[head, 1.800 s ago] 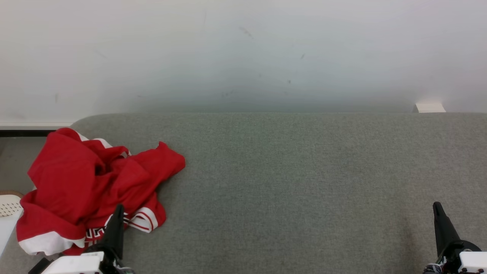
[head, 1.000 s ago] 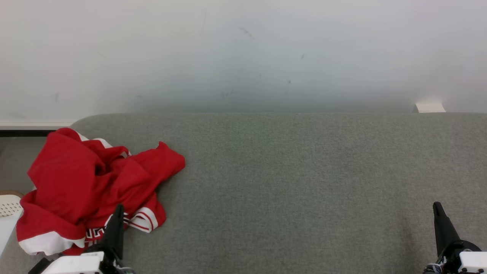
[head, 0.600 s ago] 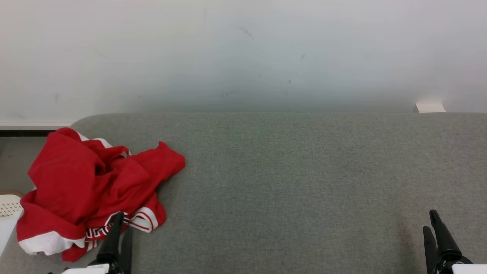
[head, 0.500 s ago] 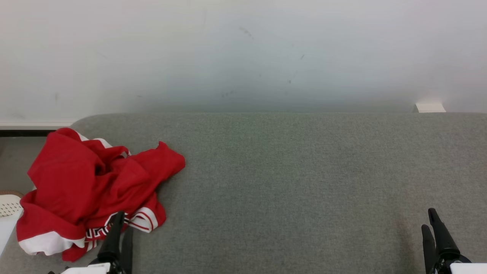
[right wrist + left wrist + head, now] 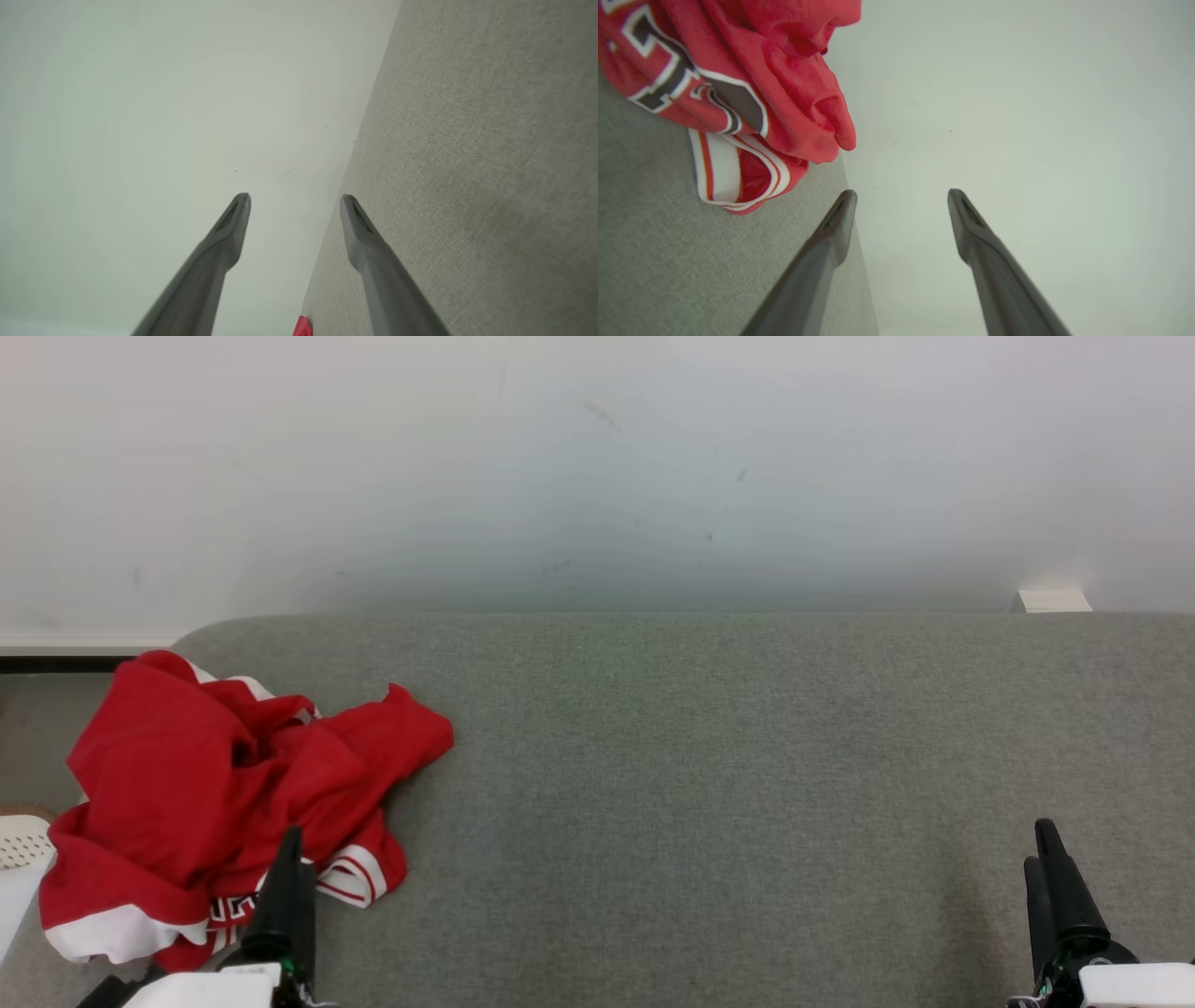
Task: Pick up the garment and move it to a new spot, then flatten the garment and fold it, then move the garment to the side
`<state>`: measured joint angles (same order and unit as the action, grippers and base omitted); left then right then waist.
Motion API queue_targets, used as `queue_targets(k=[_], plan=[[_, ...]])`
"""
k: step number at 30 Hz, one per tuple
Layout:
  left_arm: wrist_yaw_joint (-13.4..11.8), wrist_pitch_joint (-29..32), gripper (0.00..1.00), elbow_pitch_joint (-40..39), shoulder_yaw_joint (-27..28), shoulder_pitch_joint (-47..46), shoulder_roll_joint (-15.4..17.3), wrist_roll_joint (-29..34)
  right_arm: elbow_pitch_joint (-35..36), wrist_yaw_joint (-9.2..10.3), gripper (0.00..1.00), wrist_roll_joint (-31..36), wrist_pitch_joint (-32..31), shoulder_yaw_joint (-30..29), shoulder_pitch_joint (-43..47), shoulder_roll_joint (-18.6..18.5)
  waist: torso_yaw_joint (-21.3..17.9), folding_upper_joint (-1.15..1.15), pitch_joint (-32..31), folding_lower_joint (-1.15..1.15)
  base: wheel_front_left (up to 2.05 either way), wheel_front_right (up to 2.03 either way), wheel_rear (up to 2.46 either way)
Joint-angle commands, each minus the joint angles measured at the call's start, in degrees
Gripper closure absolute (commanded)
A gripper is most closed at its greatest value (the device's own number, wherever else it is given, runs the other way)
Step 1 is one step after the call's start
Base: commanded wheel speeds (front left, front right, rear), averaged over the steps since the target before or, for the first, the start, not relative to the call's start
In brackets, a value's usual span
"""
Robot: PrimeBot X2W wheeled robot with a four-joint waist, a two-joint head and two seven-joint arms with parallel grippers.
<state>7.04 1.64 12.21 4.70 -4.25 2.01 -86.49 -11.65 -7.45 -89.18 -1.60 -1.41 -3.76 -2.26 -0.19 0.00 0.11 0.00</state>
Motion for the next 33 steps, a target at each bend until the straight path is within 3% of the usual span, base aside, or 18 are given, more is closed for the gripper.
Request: queue_targets(k=[1, 15, 33], plan=[[0.2, -0.9, 0.00, -2.0, -0.3, -1.4, 0.5, 3.6, 2.0, -0.02, 0.00, 2.1, 0.8, 0.6, -1.3, -1.0, -0.1, 0.00, 0.0, 0.00, 0.00, 0.00, 0.00], [0.0, -3.9, 0.00, -4.5, -0.6, -1.3, 0.6, 21.1, 5.3, -0.02, 0.00, 14.9, 3.8, 2.1, -0.8, -1.2, -0.3, 0.00, 0.0, 0.00, 0.00, 0.00, 0.00], [-3.7, -7.4, 0.00, -4.9, -4.3, -0.7, 0.7, 45.3, 5.4, -0.03, 0.00, 40.6, 7.3, 4.2, -0.5, -2.1, -0.6, 0.00, -0.1, 0.00, 0.00, 0.00, 0.00]])
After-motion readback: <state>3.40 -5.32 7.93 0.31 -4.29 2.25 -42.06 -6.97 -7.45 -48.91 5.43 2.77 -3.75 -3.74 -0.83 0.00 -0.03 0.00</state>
